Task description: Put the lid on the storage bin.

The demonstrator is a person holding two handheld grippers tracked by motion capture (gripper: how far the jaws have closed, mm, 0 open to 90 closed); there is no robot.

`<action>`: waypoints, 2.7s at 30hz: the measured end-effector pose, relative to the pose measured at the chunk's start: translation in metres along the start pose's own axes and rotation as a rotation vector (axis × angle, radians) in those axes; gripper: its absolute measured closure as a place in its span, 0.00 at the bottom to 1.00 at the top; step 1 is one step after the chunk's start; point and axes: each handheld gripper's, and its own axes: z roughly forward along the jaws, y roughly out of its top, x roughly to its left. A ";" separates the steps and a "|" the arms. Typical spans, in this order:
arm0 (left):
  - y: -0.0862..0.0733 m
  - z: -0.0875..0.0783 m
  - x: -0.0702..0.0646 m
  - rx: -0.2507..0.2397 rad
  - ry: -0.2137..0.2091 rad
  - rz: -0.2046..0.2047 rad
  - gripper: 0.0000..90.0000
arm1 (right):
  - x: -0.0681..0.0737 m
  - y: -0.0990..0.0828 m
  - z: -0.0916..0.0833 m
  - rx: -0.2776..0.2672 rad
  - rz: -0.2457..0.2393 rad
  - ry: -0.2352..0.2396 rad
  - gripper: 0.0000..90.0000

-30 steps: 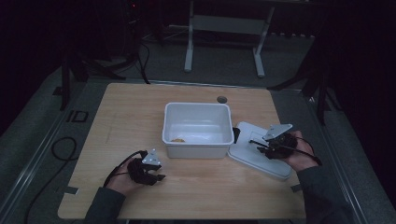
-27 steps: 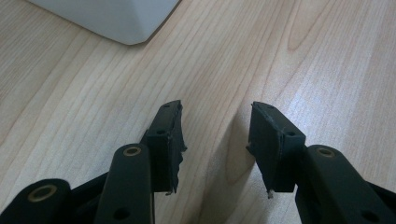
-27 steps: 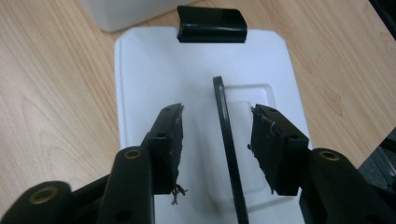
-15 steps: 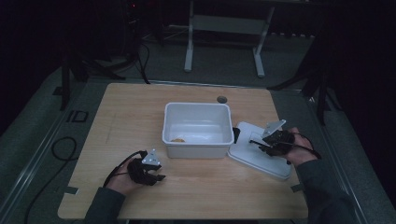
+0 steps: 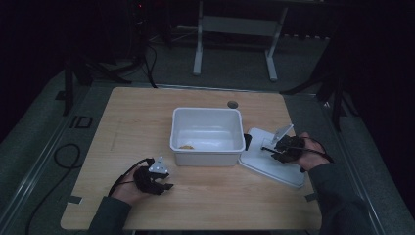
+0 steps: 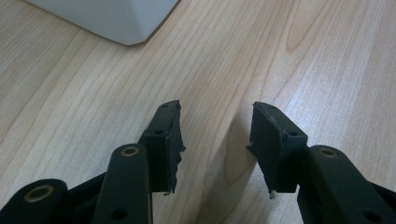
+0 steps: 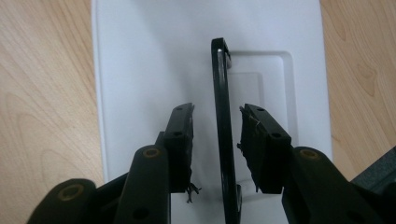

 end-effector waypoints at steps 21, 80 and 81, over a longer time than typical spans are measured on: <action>-0.001 0.000 0.001 -0.007 -0.007 -0.010 0.59 | -0.008 0.012 0.008 0.097 -0.044 0.043 0.75; -0.001 -0.001 0.000 -0.008 -0.014 -0.004 0.59 | -0.034 0.019 0.008 0.226 -0.058 0.094 0.94; -0.001 -0.001 0.000 -0.008 -0.014 -0.004 0.59 | -0.034 0.019 0.007 0.224 -0.059 0.093 0.94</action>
